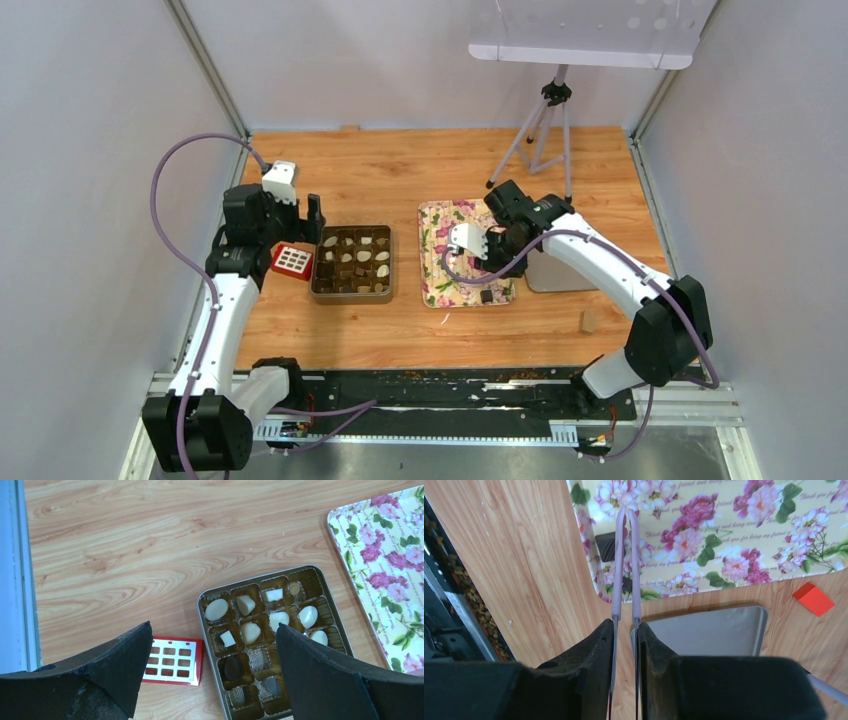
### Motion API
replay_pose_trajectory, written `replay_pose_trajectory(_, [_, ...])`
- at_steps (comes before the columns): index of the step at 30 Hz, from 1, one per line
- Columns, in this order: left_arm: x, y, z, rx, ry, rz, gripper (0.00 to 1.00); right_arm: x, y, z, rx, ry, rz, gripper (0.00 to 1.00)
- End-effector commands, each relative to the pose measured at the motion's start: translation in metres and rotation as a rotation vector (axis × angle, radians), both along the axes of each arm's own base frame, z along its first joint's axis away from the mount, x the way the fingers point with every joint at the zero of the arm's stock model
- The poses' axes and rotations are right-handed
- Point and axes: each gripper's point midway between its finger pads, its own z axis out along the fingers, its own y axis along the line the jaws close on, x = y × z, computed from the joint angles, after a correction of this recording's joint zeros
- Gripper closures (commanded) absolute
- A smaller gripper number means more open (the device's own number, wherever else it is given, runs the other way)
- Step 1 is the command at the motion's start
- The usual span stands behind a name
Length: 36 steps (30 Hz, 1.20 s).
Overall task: Pack the chocolate
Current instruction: Pick up the fake chocolate from the plate.
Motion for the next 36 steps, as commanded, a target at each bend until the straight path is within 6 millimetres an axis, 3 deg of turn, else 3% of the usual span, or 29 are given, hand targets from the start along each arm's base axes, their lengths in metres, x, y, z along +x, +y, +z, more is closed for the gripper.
replay_pose_trajectory(1, [0.008, -0.002, 0.023, -0.022, -0.06, -0.006, 0.0, 0.001, -0.016, 0.011, -0.045, -0.074, 0.064, 0.77])
replay_pose_trajectory(16, [0.006, -0.002, 0.017, -0.025, -0.051, -0.005, 0.0, -0.006, -0.024, 0.018, -0.046, -0.004, 0.045, 0.7])
replay_pose_trajectory(36, [0.004, -0.001, 0.012, -0.021, -0.046, -0.002, 0.0, -0.005, -0.022, 0.005, -0.07, 0.047, 0.062, 0.63])
